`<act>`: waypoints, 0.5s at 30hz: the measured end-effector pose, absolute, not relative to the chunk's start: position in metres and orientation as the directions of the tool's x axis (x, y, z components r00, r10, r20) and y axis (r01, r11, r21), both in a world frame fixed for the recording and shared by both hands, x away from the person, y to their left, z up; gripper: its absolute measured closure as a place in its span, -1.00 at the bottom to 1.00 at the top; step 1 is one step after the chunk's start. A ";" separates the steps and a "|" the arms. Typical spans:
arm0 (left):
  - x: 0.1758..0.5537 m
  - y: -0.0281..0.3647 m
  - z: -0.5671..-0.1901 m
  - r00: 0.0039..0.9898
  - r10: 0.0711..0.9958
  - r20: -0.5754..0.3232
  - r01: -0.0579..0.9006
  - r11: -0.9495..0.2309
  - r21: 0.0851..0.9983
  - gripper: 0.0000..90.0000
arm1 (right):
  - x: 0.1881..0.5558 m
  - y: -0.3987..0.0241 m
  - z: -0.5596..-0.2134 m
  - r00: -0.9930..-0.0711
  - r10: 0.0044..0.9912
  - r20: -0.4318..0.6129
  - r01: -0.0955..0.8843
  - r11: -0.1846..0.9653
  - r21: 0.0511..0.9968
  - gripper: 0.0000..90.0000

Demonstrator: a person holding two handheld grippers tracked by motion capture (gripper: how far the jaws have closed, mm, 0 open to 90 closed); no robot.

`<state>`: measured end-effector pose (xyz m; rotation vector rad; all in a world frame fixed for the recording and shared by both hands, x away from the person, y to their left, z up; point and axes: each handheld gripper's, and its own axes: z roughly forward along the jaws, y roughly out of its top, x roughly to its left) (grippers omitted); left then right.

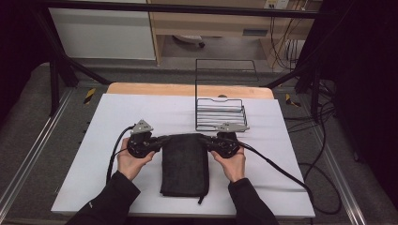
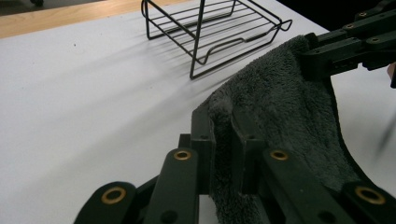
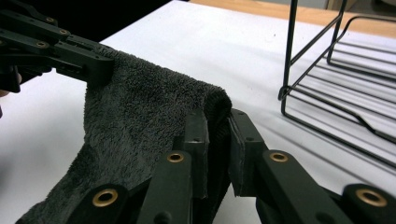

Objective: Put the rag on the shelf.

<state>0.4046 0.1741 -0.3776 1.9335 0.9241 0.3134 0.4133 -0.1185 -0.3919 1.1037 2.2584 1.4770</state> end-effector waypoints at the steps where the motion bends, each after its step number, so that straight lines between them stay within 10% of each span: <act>1: 0.404 0.174 -0.376 0.684 0.713 -0.152 0.471 -0.274 0.838 0.80 | 0.412 -0.119 -0.389 -0.694 0.693 0.196 0.453 0.209 0.867 0.78; 15: 0.395 0.174 -0.360 0.694 0.707 -0.139 0.428 -0.249 0.869 0.80 | 0.406 -0.123 -0.372 -0.702 0.691 0.172 0.405 0.189 0.895 0.78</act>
